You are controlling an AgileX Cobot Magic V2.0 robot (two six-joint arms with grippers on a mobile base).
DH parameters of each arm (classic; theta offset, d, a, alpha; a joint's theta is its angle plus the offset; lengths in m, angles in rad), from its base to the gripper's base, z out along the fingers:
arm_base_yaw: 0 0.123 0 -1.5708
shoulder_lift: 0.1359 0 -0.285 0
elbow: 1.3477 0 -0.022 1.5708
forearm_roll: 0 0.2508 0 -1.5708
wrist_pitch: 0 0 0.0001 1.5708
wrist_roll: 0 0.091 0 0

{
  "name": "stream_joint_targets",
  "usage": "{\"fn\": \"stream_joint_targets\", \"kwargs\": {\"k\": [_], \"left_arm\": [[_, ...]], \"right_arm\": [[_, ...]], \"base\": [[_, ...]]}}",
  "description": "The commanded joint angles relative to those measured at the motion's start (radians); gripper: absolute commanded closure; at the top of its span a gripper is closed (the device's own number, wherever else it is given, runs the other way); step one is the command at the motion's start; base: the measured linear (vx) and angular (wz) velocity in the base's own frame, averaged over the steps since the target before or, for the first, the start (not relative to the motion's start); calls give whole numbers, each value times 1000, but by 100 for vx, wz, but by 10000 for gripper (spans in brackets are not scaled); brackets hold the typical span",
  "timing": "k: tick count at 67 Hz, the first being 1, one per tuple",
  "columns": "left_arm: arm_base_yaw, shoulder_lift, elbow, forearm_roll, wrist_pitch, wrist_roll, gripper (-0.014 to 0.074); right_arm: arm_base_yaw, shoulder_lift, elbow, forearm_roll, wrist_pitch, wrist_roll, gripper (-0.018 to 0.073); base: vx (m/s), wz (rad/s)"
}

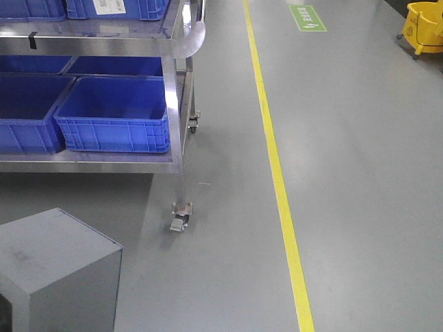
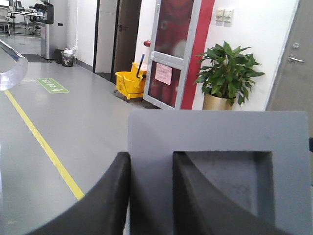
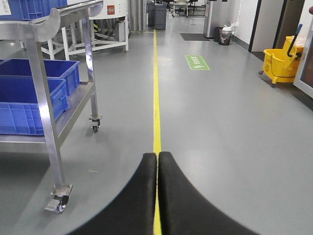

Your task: Sort gray base to blue bin

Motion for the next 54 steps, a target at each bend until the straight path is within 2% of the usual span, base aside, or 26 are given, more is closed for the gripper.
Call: {"fn": "stream_joint_targets", "kwargs": {"k": [1, 29, 54], "left_arm": [[-6, 12, -32, 4, -96, -7, 603], [-6, 12, -32, 4, -96, -7, 603], [-6, 12, -32, 4, -96, -7, 603]], "right_arm": [[-5, -7, 4, -9, -78, -7, 564], [-5, -7, 4, -9, -79, -7, 564], [-5, -7, 4, -9, -79, -7, 564]], "base": [[35, 8], [31, 20], [25, 72]]}}
